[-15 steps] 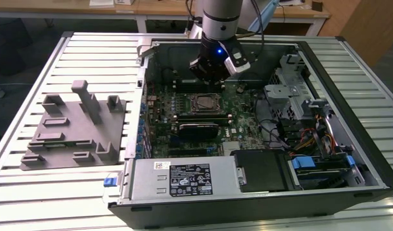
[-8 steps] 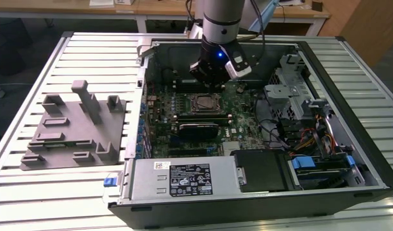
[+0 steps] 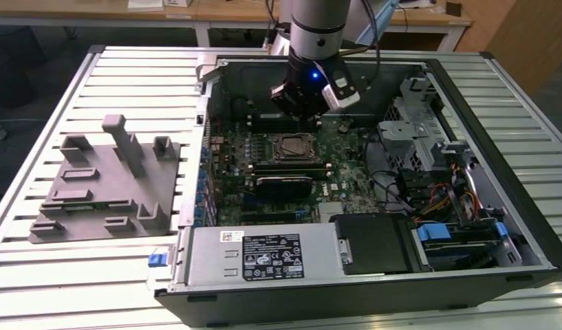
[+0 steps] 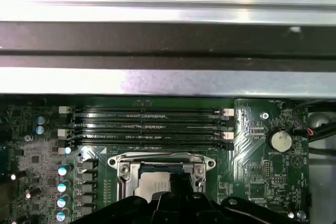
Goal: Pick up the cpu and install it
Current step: 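Install the second cpu locking lever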
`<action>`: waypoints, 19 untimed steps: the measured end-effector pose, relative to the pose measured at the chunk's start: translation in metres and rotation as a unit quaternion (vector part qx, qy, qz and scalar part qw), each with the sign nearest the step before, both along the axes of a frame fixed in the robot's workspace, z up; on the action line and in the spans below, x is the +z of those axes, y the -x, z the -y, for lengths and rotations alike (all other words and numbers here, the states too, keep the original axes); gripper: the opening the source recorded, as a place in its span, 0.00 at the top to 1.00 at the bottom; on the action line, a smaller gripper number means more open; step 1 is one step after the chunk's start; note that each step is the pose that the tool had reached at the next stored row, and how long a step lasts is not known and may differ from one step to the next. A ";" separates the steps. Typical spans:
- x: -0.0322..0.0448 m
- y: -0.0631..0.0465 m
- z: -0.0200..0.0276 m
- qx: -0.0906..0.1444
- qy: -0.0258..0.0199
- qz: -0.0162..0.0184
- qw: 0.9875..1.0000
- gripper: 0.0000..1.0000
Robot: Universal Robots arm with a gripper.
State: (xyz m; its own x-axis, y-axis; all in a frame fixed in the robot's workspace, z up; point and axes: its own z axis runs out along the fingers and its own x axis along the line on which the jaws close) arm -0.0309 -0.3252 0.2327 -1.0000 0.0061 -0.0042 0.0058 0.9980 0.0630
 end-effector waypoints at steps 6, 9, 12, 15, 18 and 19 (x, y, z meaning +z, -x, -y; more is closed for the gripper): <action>0.0027 0.000 0.0036 0.000 0.000 0.000 1.000 0.89; 0.0028 0.000 0.0084 0.000 0.000 0.000 1.000 0.89; 0.0027 0.000 0.0128 0.000 0.000 0.000 1.000 0.89; 0.0028 0.000 0.0162 0.000 0.000 0.000 1.000 0.89; 0.0027 0.000 0.0185 0.000 0.000 0.000 1.000 0.89; 0.0027 0.000 0.0192 0.000 0.000 0.000 1.000 0.89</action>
State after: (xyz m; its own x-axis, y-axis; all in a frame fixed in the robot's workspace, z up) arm -0.0311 -0.3445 0.2355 -1.0000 0.0061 -0.0041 0.0059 0.9980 0.0629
